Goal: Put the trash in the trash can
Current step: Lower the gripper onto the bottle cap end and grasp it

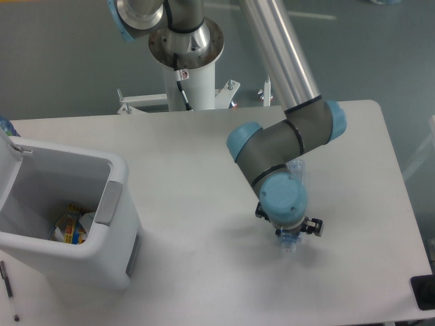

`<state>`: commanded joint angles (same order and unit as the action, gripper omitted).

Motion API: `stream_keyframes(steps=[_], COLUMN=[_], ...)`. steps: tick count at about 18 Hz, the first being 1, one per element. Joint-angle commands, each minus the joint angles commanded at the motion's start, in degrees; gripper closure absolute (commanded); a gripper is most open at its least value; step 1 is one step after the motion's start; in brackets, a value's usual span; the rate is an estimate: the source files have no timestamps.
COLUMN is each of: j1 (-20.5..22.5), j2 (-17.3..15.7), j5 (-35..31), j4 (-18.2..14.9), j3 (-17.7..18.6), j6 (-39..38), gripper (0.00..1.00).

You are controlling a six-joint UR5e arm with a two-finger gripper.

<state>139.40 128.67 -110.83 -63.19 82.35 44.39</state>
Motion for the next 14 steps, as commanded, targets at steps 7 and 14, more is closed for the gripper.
stream_keyframes(steps=[7, 14], j1=[-0.35, -0.35], j2=[0.44, 0.62], j5=[0.17, 0.88], j4=[0.0, -0.26], j3=[-0.62, -2.2], j6=[-3.43, -4.75], gripper=[0.39, 0.52])
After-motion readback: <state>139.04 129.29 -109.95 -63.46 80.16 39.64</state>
